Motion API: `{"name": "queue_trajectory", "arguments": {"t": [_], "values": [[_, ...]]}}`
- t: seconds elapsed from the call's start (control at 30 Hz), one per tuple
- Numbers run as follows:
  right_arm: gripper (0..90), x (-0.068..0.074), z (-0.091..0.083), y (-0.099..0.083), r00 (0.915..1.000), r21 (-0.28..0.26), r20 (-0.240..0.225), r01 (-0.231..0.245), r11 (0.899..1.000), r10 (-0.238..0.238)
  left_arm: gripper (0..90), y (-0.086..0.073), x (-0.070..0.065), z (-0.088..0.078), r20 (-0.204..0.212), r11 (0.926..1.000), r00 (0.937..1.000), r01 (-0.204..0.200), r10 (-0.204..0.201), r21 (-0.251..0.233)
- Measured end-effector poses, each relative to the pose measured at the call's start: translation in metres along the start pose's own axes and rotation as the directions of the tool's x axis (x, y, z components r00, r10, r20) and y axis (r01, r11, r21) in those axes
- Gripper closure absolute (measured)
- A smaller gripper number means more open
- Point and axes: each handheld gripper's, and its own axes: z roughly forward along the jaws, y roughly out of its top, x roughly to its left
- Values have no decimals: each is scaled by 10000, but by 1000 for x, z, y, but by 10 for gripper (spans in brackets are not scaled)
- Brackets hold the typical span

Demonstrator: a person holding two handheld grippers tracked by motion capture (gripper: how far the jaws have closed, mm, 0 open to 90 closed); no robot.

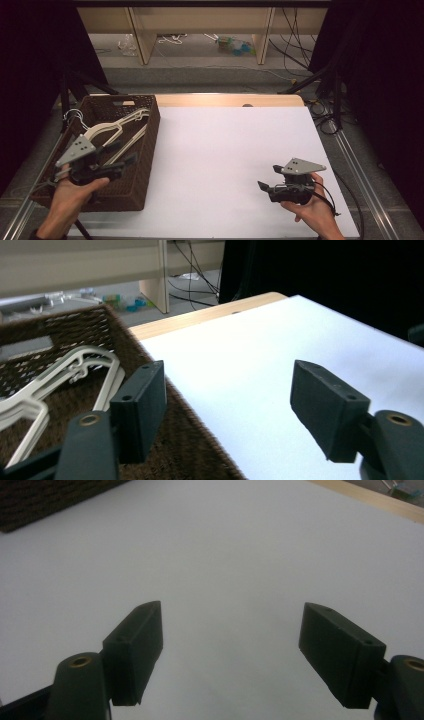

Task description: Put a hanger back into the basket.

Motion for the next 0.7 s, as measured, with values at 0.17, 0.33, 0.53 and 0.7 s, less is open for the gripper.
{"name": "queue_trajectory", "arguments": {"t": [0.17, 0.33, 0.53, 0.7], "values": [[219, 2, 4, 1, 9998, -515, -141, -128, 9986, 121, 194, -7, -20, 5, 229, 9997, 9995, -228, 227, 63], [204, 4, 4, 2, 9983, -1104, -407, -462, 9928, 419, 180, -16, -31, 6, 499, 9986, 9974, -525, 525, -3], [202, 6, 1, 2, 9982, -1344, -357, -534, 9895, 490, 163, -29, -46, 8, 712, 9999, 9974, 76, -85, 131], [204, 11, 1, 2, 9982, -1400, -339, -545, 9886, 502, 163, -42, -51, 8, 877, 9995, 9959, -240, 221, 203]]}}
